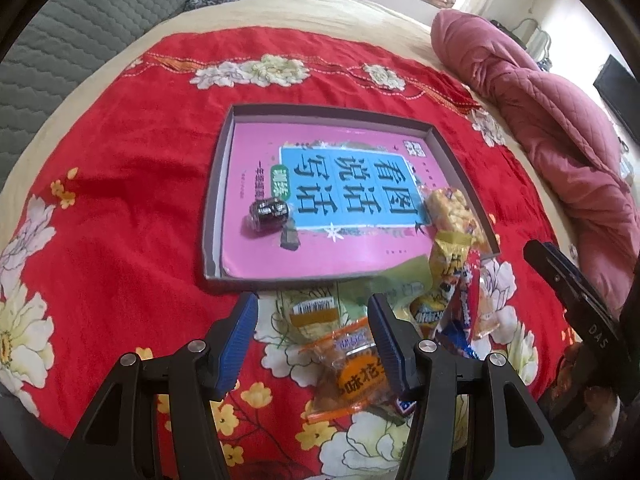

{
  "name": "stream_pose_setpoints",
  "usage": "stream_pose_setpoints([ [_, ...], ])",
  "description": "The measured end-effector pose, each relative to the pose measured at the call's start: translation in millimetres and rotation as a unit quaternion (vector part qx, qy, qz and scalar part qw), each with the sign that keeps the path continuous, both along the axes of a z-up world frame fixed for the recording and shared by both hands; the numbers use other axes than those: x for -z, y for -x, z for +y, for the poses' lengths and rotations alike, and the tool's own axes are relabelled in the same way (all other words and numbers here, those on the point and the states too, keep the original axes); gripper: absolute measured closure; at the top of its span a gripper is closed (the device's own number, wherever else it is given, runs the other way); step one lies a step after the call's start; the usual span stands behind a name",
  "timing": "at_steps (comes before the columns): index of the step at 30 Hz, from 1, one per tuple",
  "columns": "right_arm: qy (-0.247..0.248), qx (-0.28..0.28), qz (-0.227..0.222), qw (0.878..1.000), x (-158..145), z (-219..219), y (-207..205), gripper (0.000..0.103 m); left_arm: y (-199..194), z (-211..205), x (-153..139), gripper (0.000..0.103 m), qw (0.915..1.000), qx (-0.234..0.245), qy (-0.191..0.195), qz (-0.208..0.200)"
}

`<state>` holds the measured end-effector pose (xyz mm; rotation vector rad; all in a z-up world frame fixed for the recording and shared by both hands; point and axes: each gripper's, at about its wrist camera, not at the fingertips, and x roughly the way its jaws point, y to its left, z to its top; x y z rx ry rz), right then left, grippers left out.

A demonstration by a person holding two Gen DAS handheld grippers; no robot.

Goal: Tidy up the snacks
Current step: 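Open both tools and withdraw them from the tray toward the snack pile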

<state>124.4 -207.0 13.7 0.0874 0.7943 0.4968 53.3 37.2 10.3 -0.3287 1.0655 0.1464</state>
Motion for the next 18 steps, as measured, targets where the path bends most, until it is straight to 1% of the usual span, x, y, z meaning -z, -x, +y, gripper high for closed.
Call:
stream_pose_setpoints([
  [10, 0.010, 0.008, 0.024, 1.000, 7, -9, 12, 0.031, 7, -8, 8, 0.044, 0.9997, 0.015, 0.011, 0.014],
  [18, 0.016, 0.000, 0.027, 1.000, 8, -8, 18, 0.031, 13, -12, 13, 0.044, 0.9994, 0.019, 0.018, 0.024],
])
